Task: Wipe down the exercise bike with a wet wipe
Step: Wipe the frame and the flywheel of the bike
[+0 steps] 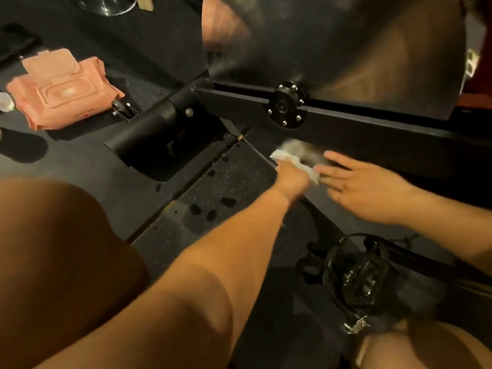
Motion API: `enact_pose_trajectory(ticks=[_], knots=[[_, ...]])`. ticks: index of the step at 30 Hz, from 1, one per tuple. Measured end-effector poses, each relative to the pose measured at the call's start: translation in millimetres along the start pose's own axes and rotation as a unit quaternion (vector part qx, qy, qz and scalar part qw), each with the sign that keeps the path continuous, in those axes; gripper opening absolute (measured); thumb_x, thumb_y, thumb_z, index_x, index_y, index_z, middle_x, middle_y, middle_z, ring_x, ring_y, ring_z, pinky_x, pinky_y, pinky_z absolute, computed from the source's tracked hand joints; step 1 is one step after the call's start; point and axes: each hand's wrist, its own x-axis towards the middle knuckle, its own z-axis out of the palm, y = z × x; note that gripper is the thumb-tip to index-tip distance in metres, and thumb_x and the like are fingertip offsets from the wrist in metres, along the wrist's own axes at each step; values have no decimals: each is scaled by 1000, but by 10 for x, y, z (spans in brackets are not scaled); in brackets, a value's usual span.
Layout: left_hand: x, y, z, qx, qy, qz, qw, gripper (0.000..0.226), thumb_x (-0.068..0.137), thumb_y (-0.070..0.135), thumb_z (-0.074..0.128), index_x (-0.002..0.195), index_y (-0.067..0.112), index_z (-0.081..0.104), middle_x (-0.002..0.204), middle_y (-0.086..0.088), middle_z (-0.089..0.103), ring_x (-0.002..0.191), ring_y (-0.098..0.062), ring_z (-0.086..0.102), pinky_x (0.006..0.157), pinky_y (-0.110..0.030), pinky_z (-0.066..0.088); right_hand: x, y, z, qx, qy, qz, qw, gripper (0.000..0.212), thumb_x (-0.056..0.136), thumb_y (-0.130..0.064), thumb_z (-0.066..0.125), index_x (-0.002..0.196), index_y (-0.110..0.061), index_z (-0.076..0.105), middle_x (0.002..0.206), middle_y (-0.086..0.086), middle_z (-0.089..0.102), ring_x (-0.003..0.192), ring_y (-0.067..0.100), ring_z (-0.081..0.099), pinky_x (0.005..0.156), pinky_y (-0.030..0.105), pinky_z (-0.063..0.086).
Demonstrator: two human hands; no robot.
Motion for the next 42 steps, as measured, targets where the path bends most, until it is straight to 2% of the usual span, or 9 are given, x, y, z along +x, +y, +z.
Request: enact_pose_trajectory(ticks=[4,7,11,16,18,21,24,33,42], knots=[[39,441,-339,-60,2,87,994,30,90,-8,36,93,8,61,75,-5,60,61,-13,55,69,-27,45,393,-224,94,412,21,162,897,32,96,-35,47,123,-23,59,128,4,60,120,27,54,97,45,48],[37,411,-435,-28,-3,103,994,23,102,18,43,116,10,60,89,-6,65,75,-17,61,85,-34,50,752,-345,-84,734,76,349,578,35,96,-32,54,126,-14,60,121,11,66,113,34,59,96,48,50],[77,256,-712,125,55,109,985,32,95,26,59,117,2,61,95,-8,68,81,-17,66,59,-18,47,1091,-359,-512,964,30,242,108,41,99,-19,55,137,-10,47,122,14,62,112,29,62,96,45,52],[28,132,-909,144,48,107,983,24,88,24,66,101,3,69,79,-6,65,64,-13,57,52,-23,42,1408,-462,-683,931,111,347,20,19,92,-8,62,111,-8,62,82,6,66,64,13,63,59,27,58],[-19,164,-921,75,48,108,990,26,91,24,62,112,10,68,92,-4,63,81,-15,60,70,-26,46,1338,-428,-573,895,148,420,34,24,94,-13,60,117,-8,61,91,9,67,62,16,61,49,16,48],[-88,172,-950,-39,92,95,991,32,97,22,55,127,13,62,114,-7,65,111,-21,63,86,-31,47,1215,-403,-385,797,177,472,331,46,104,-38,31,133,-9,52,122,17,61,106,33,60,77,24,49],[-97,181,-1025,-113,134,86,981,26,97,19,52,118,12,66,101,-4,64,99,-17,62,89,-32,48,1402,-366,-478,733,64,457,500,55,104,-45,24,143,-10,40,118,19,56,96,31,58,68,34,43],[-130,167,-1097,-231,171,53,956,20,101,21,45,102,15,64,96,-3,60,87,-16,56,77,-30,44,1249,-258,-870,774,69,487,399,55,105,-46,25,131,-7,53,87,12,54,74,24,51,67,30,33],[-253,487,-969,-249,126,71,958,32,103,25,43,124,12,63,120,-5,66,110,-17,60,95,-31,44,1015,-357,-909,733,51,526,428,58,105,-48,22,139,-9,48,131,17,54,122,33,51,99,39,38]])
